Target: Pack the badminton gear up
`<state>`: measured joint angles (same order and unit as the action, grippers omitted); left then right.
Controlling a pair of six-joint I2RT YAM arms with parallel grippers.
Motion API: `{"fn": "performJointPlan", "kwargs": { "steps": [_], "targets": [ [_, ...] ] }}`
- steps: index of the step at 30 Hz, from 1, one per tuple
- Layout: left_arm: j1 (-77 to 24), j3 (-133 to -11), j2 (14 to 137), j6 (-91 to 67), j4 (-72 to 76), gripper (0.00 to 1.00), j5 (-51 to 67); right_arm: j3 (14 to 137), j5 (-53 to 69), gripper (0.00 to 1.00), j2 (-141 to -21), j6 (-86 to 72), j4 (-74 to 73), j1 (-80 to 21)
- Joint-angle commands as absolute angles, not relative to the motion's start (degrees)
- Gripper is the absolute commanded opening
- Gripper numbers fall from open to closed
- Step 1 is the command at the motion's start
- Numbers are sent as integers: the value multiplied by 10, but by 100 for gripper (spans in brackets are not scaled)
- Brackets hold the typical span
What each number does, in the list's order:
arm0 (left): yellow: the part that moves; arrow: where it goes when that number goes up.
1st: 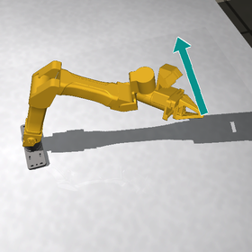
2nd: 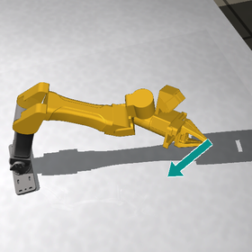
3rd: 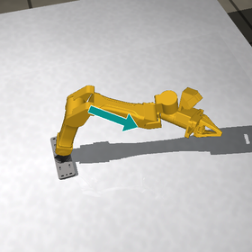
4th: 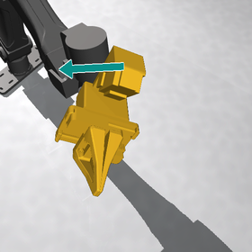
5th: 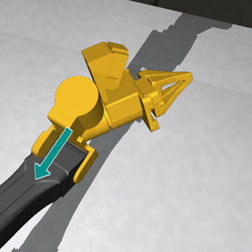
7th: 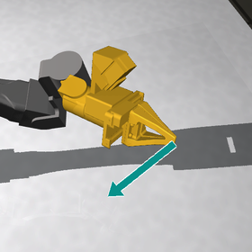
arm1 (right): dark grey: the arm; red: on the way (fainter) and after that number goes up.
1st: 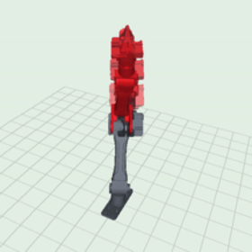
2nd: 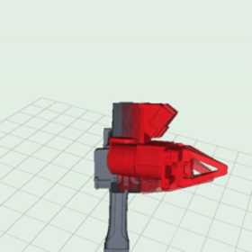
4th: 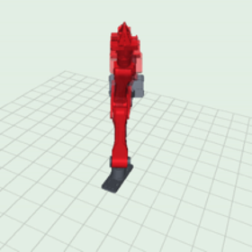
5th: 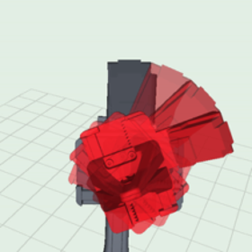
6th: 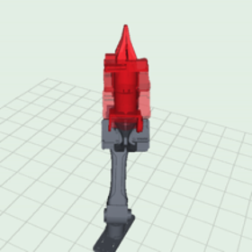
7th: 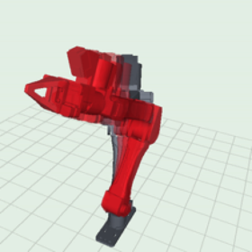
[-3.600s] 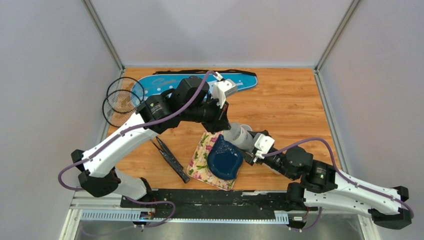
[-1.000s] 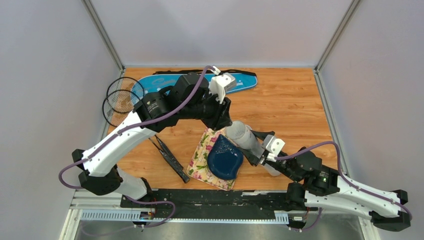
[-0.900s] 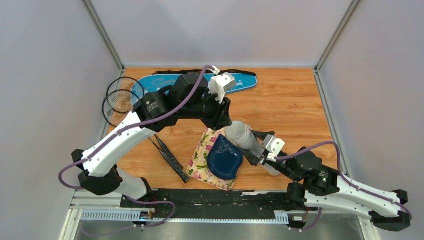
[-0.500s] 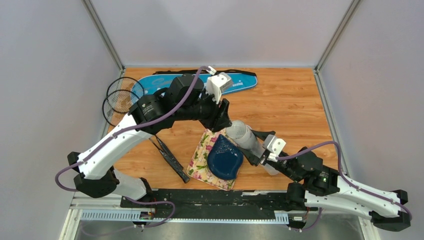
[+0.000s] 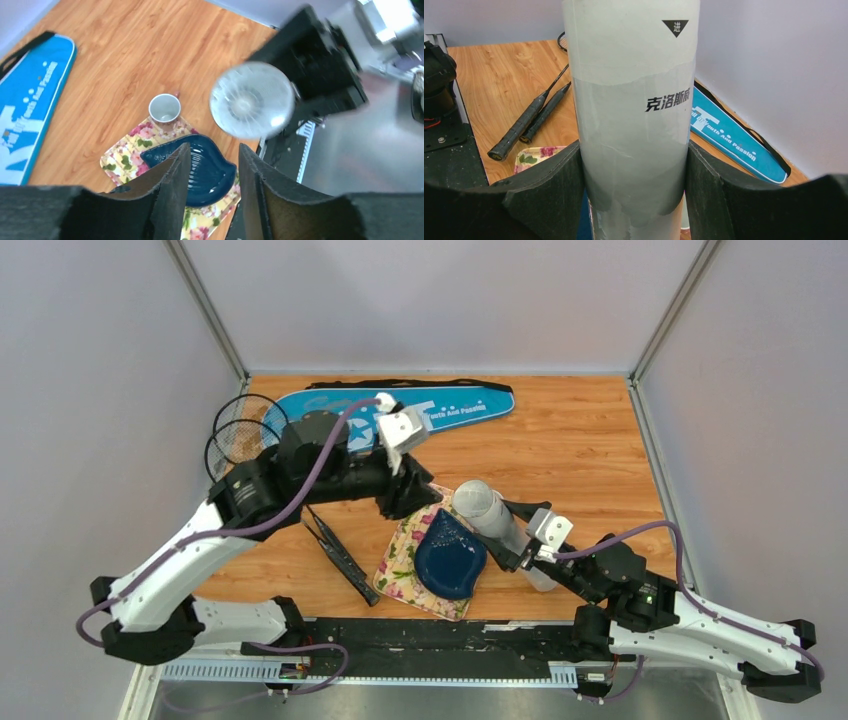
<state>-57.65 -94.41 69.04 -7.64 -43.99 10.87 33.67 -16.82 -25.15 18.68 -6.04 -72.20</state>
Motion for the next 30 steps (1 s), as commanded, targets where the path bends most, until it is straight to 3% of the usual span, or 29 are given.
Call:
{"fn": "performJointPlan", "kwargs": {
  "steps": [1,6,16,23,27,30],
  "targets": [
    [-577,-905,614,46,-360,51,198,347,-162,24,-251,184,-24,-723],
    [-577,-922,647,53,-373,57,279,346,-158,24,-247,177,-30,-723],
    [-568,-1039,763,-25,-402,56,382,348,-150,24,-245,175,-37,-723],
    [-556,-1029,758,-19,-410,50,428,347,-154,24,-229,173,-48,-723],
    [-553,-1005,731,-32,-391,56,452,347,-153,24,-226,171,-51,-723],
    [-553,-987,730,-40,-395,54,466,347,-153,25,-229,171,-49,-723]
  ]
}}
